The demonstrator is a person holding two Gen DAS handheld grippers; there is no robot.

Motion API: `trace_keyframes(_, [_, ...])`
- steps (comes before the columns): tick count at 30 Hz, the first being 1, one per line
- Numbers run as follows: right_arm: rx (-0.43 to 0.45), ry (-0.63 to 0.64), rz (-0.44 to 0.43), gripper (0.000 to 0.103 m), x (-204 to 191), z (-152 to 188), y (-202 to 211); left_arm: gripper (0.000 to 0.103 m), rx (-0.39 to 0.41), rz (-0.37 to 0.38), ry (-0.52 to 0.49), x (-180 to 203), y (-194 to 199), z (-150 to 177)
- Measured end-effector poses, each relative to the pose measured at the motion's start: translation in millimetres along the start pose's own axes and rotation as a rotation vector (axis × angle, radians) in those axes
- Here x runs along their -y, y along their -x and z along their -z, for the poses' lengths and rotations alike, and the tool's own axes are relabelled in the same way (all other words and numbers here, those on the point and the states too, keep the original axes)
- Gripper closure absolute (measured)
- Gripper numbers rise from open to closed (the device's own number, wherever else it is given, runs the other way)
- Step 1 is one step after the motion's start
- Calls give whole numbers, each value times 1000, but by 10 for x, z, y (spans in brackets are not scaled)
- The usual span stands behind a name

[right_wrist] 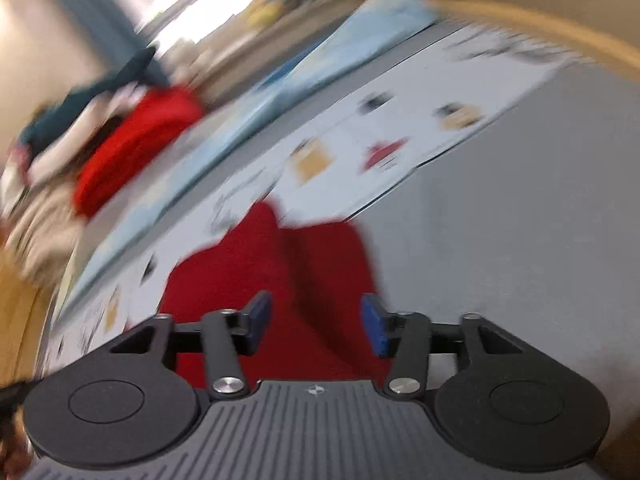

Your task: Fold small clothes

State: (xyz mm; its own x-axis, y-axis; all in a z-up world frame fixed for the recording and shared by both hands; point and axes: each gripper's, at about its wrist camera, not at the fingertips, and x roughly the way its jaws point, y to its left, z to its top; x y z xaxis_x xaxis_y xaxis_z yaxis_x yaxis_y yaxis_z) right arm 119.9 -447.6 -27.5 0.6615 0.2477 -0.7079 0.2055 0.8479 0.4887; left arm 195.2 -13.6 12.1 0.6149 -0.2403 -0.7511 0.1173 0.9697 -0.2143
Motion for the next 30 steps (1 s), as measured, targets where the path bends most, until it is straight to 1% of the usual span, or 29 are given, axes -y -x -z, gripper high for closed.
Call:
trace_keyframes(3, [-111,71,-17,43,-50,36,-427,46,-37,68,-36,267,-220,67])
trace_keyframes(4, [-154,67,-23,47,-49,64,-539,46,-43,85,-49,345,-282,91])
trace_keyframes(5, [-195,67,-23,62,-54,112,-632,46,-50,102,-66,431,-343,116])
trace_keyframes(6, [-193,82,-29,70,-72,126,-653,46,-58,117,-80,501,-395,139])
trace_keyframes(7, [-185,106,-53,83,-123,104,-649,46,-67,134,-90,582,-460,165])
trace_keyframes(9, [-134,140,-103,85,-158,50,-509,46,-76,163,-98,709,-561,206])
trace_keyframes(11, [-88,110,-166,86,-102,-31,-337,46,-82,186,-105,797,-627,237])
trace_keyframes(13, [-70,89,-206,86,-24,-82,-231,47,-97,195,-123,874,-708,283])
trace_keyframes(14, [-85,98,-196,86,11,-82,-248,47,-124,192,-136,907,-780,312])
trace_keyframes(15, [-126,115,-157,86,54,-40,-312,47,-169,185,-156,939,-879,358])
trace_keyframes(16, [-205,126,-96,86,120,31,-434,45,-215,176,-176,963,-973,417])
trace_keyframes(17, [-286,119,-56,86,188,116,-551,41,-241,164,-201,978,-1027,453])
trace_keyframes(18, [-342,107,-47,86,235,167,-624,40,-242,154,-236,1007,-1042,482])
trace_keyframes(19, [-369,106,-49,85,254,180,-660,39,-234,149,-263,1042,-1041,491])
trace_keyframes(21, [-341,95,-73,83,265,97,-612,38,-234,147,-256,1031,-1040,471])
trace_keyframes(23, [-281,31,-124,75,310,-25,-519,39,-223,154,-180,921,-994,400])
trace_keyframes(24, [-224,0,-137,72,339,-89,-454,38,-196,152,-133,858,-950,342])
trace_keyframes(25, [-158,-30,-130,60,379,-145,-398,34,-153,138,-85,791,-903,284])
trace_keyframes(26, [-100,-60,-99,48,427,-197,-372,27,-119,129,-39,721,-874,228])
trace_keyframes(27, [-62,-92,-61,47,480,-230,-391,25,-104,130,5,648,-898,176])
trace_keyframes(28, [-62,-110,-38,47,527,-242,-443,22,-112,142,50,573,-964,124])
trace_keyframes(30, [-136,-95,1,48,576,-222,-656,21,-158,167,121,454,-1131,63])
